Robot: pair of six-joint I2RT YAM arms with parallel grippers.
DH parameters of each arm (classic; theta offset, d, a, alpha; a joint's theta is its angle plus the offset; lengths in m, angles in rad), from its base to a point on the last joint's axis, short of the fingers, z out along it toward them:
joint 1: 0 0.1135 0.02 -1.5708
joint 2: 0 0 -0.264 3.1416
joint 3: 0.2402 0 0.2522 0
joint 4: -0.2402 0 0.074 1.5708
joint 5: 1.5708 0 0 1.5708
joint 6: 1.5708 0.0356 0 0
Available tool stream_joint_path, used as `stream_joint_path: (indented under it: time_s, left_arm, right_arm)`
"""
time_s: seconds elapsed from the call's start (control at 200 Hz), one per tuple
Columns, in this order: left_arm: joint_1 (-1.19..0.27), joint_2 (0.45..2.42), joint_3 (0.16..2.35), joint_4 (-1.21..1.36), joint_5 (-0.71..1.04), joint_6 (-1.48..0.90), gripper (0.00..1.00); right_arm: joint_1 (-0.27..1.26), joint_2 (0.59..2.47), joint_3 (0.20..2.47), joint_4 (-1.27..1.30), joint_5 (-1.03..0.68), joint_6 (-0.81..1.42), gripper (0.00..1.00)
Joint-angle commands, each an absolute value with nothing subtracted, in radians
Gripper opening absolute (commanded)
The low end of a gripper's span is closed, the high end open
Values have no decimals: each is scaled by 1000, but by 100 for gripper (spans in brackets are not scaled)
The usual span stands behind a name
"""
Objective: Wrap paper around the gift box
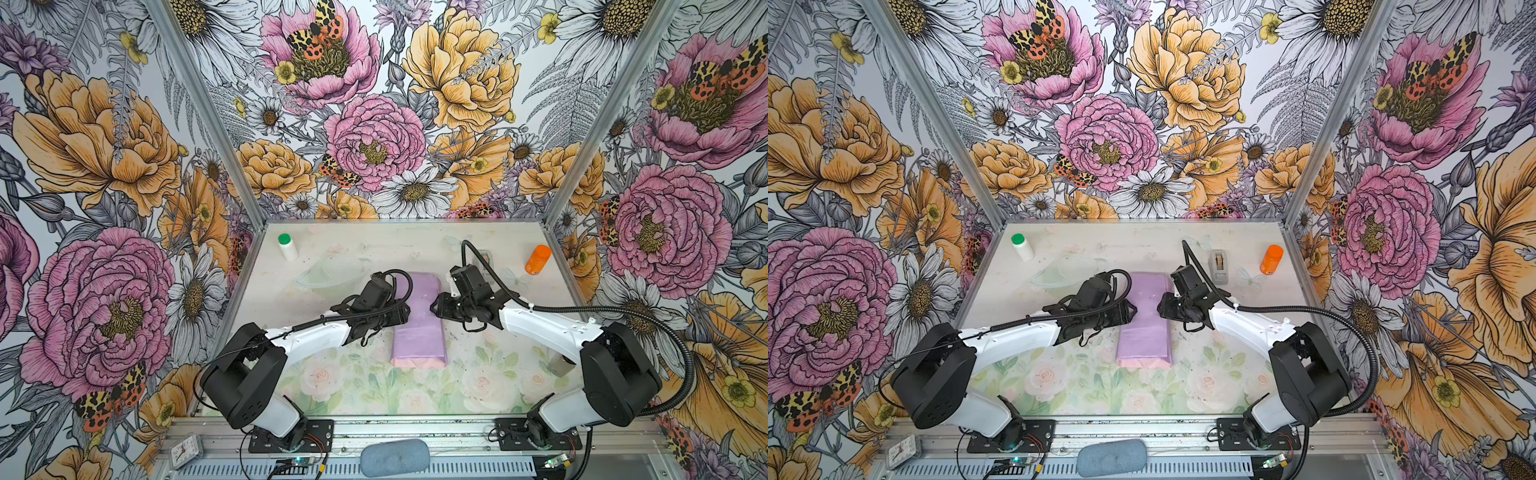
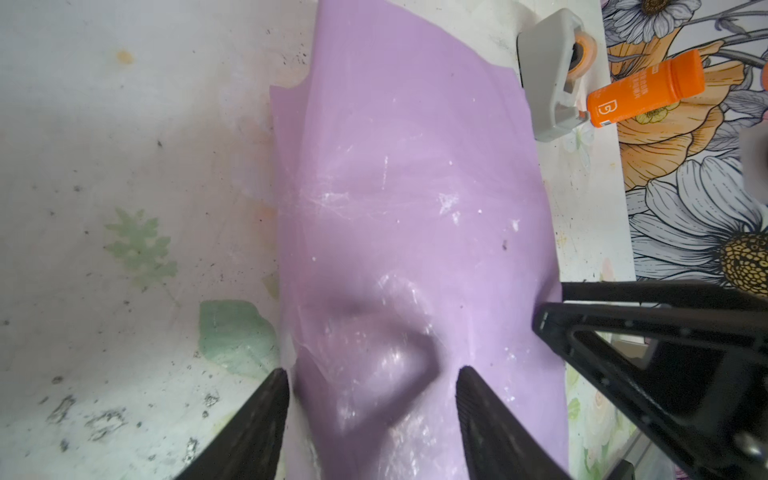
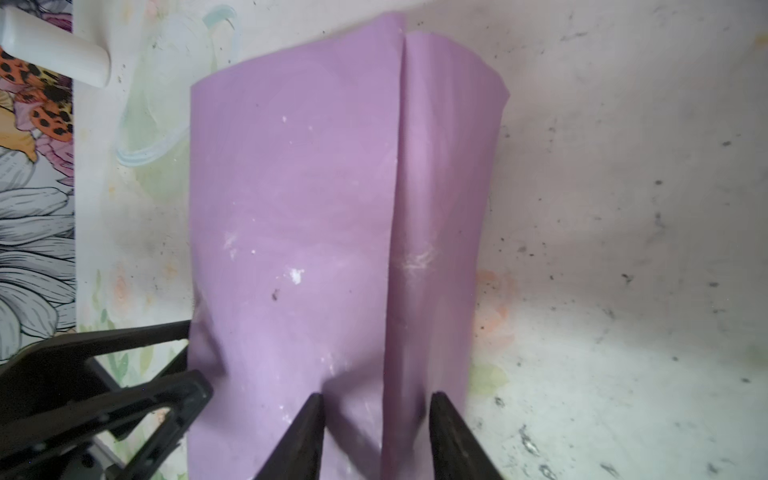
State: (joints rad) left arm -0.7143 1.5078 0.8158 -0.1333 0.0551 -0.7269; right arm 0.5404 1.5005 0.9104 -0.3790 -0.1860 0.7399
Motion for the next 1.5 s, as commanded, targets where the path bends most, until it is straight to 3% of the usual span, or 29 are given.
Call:
stream_joint_path:
  time_s: [0.0,0.2,0.39,0.44,0.53,0.59,0.941,1.041,1.261,1.496]
  left_arm:
    - [-716,1497,838,-159,4,-735,69]
    - [-695,1470,790,-118,11,-757,68]
    - [-700,1513,777,-73,38,-777,58]
    - [-700,1515,762,-48,27,-780,55]
    - [-701,1520,755,-35,22,-778,53]
    - [-705,1522,753,-38,17,-772,52]
    - [-711,1509,742,-50,4,-759,48]
    - [-717,1508,742,-50,2,-761,48]
    - [-720,1497,734,-44,-16,-762,45]
    - [-691,1450,711,-60,-41,-747,43]
  right_arm:
    - [545,1518,938,-422,-123,729,38]
    - [545,1517,940,-433,-118,723,29]
    - [548,1503,948,-431,-137,719,27]
    - [548,1492,951,-433,-143,718,32]
    - [543,1468,961,-458,-143,710,53]
    - [537,1454,972,-490,-136,701,58]
    - [534,1540,1035,-542,-179,671,62]
    - [540,1574,1046,-541,-178,665,59]
    - [555,1603,1053,-538,-172,667,35]
    - [590,1632,1080,-498,-183,691,27]
